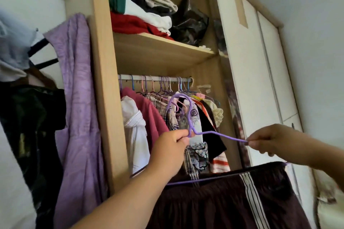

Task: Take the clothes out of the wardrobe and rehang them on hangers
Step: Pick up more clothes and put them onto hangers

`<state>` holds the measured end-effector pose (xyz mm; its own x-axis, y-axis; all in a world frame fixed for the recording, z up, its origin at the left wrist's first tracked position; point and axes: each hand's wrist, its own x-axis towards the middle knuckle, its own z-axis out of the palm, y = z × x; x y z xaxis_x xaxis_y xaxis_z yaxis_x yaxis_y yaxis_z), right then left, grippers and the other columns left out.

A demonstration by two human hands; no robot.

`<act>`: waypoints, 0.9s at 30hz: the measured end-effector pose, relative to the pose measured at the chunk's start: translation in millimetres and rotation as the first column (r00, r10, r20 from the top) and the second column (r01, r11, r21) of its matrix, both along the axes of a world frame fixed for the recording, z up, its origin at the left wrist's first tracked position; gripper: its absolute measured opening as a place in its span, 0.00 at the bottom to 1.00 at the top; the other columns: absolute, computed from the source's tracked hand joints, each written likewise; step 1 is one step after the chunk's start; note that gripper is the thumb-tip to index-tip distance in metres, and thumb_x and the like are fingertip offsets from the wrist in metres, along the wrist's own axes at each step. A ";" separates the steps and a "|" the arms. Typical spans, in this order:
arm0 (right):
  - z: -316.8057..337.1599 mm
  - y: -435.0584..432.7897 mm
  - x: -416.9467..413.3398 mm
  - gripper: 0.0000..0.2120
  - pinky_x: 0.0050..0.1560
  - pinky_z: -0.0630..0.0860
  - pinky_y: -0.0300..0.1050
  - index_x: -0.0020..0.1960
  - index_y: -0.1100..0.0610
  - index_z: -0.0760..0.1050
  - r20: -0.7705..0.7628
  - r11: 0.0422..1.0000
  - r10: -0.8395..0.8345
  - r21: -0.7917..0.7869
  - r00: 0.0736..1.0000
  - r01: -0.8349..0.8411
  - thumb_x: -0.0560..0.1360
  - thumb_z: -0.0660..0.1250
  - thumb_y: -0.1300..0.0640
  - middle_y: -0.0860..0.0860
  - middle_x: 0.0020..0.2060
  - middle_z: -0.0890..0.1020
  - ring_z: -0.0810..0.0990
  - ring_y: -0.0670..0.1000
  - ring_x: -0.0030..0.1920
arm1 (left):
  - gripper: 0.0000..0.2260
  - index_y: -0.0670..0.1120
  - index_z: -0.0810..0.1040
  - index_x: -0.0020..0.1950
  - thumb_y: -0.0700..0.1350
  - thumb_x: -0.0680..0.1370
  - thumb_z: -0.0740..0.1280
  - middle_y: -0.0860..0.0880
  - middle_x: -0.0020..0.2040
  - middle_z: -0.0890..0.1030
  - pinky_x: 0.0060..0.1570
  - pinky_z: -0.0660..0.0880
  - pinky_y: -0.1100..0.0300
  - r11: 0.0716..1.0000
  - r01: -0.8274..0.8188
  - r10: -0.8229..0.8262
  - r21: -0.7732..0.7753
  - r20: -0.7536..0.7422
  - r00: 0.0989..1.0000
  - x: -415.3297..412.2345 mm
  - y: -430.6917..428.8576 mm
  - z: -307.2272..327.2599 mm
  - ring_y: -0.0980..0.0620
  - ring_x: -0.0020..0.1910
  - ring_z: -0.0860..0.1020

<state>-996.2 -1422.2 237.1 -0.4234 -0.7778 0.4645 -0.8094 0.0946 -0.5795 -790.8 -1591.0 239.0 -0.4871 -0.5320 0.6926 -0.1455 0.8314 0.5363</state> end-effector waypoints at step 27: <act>115.6 -128.5 3.0 0.05 0.28 0.62 0.36 0.40 0.63 0.79 0.373 0.608 0.780 -0.265 0.502 -0.748 0.72 0.64 0.66 0.50 0.20 0.70 0.63 0.45 0.20 | 0.21 0.48 0.80 0.60 0.45 0.66 0.71 0.33 0.67 0.69 0.70 0.59 0.47 0.017 -0.743 0.934 -0.669 -0.255 0.251 38.9 -7.2 108.0 0.31 0.68 0.65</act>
<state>-993.2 -1550.8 352.7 0.1681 -0.8712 0.4613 -0.2254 -0.4895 -0.8424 -751.9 -1598.2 347.1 -0.1568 -0.2161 0.9637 -0.9870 0.0703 -0.1448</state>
